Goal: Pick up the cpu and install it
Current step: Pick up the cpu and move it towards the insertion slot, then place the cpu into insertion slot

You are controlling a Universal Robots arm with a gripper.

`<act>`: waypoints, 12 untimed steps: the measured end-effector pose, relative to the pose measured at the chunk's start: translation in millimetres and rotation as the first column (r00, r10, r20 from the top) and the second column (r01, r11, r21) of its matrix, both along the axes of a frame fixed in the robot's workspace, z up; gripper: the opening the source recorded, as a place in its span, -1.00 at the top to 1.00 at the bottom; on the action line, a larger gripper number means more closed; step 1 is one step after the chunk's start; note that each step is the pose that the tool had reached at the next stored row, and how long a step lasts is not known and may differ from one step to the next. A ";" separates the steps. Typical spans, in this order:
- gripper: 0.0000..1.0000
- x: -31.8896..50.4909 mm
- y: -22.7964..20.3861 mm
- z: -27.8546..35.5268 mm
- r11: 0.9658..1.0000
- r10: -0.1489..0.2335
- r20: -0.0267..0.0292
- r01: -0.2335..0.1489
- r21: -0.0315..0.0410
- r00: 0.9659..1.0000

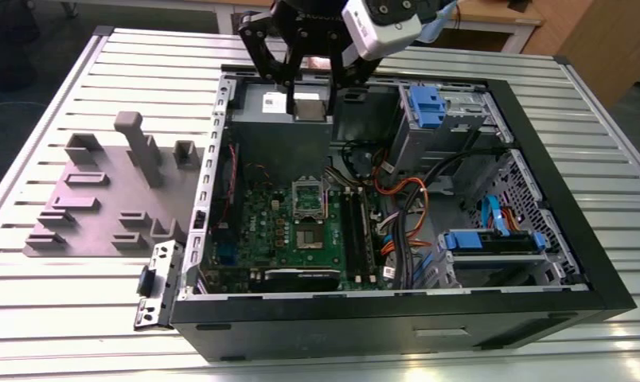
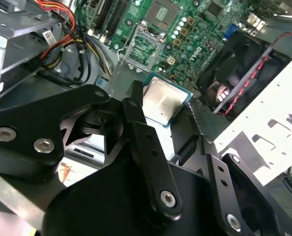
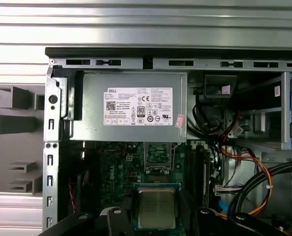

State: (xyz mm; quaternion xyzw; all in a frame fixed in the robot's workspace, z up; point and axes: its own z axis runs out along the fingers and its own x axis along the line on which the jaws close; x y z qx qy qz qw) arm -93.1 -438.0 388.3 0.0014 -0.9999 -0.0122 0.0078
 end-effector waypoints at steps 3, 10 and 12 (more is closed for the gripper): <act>0.06 4.0 -0.1 -1.2 1.000 0.000 0.000 0.000 0.000 1.000; 0.06 7.1 0.0 -2.2 1.000 0.000 0.000 0.000 0.000 1.000; 0.06 7.2 0.0 -2.2 1.000 0.000 0.000 0.000 0.000 1.000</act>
